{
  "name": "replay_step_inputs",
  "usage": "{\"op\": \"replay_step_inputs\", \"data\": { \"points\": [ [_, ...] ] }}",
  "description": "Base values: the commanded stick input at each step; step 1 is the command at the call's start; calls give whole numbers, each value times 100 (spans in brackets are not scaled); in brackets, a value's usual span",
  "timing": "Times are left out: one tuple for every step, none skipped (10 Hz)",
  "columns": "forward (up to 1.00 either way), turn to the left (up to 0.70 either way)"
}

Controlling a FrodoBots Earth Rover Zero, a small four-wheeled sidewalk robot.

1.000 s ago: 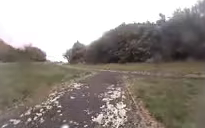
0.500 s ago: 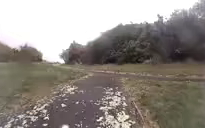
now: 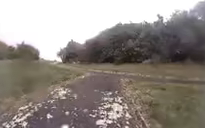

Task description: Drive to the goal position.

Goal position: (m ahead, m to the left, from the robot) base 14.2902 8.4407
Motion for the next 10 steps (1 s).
{"op": "replay_step_inputs", "data": {
  "points": [
    [70,0],
    [70,0],
    [70,0],
    [70,0],
    [70,0],
    [70,0],
    [70,0],
    [70,0],
    [70,0],
    [70,0]
  ]
}}
